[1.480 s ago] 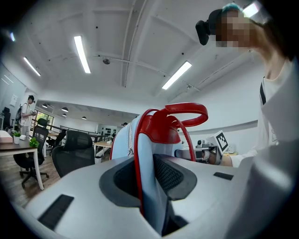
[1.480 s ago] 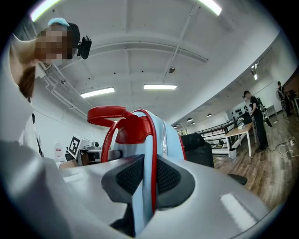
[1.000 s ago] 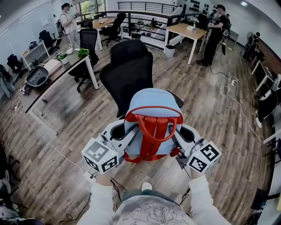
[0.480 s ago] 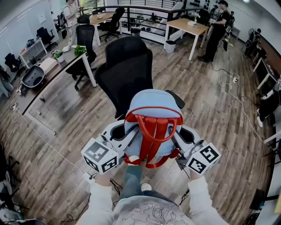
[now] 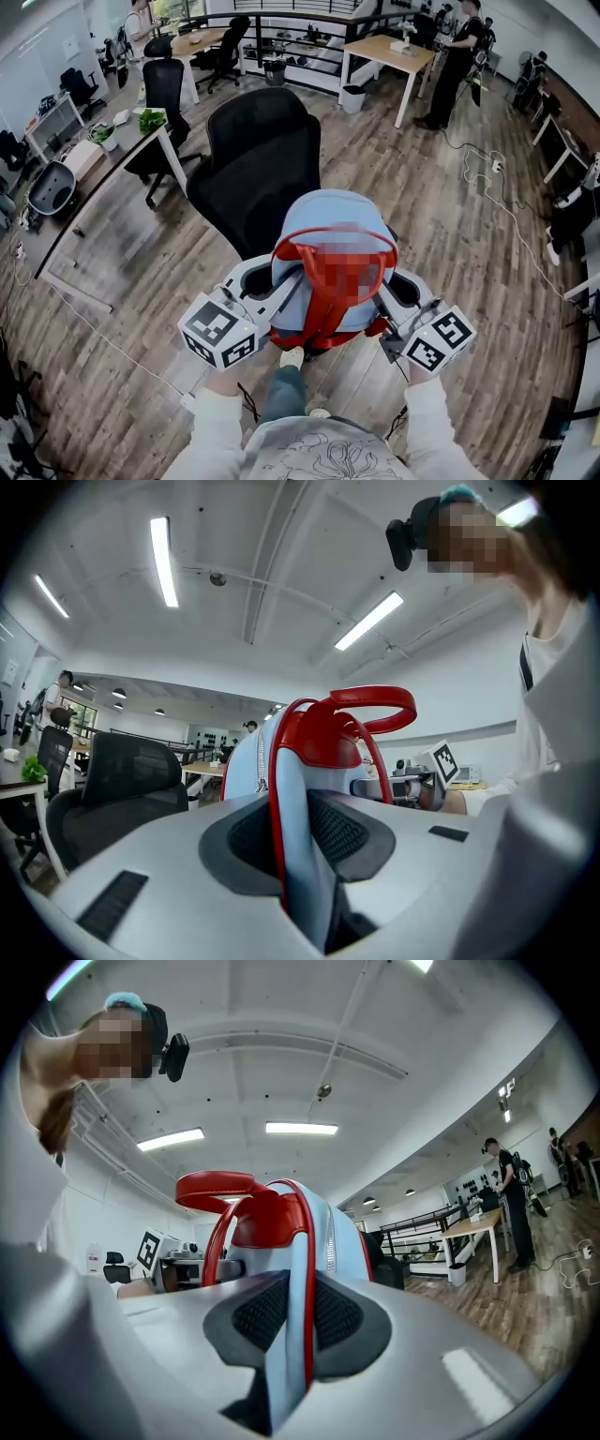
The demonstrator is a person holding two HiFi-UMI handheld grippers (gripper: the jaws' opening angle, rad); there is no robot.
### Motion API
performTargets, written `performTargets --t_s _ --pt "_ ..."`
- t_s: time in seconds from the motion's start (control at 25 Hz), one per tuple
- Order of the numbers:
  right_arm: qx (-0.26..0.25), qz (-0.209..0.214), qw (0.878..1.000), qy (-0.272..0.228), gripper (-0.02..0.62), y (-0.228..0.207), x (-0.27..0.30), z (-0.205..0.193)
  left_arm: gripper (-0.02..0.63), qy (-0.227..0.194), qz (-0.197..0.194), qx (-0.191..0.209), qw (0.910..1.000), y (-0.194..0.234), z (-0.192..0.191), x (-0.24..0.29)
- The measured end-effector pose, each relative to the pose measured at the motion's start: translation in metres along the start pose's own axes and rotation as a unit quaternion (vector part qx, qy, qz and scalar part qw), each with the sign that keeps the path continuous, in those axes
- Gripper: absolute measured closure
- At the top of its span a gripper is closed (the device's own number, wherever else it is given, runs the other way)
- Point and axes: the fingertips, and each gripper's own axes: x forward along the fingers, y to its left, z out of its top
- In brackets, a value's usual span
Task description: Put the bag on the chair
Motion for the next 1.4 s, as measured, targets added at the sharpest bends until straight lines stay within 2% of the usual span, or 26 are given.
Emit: performTargets --t_s 0.56,1.0,1.4 --pt "0.025 -0.074 0.997 0.018 0.528 -0.083 0.071 -0.02 0.512 0.036 -0.063 -0.028 0.997 0.094 -0.021 0.081" --pt "0.047 -0.112 0.99 0.066 0.528 -0.132 0.099 -0.066 0.512 0.085 -0.1 -0.06 0.9895 0.139 -0.072 0.127" --pt "0.078 -0.12 0.983 0.115 0.528 -0.161 0.11 -0.12 0.512 0.131 -0.103 -0.094 0.9816 0.162 -0.128 0.147"
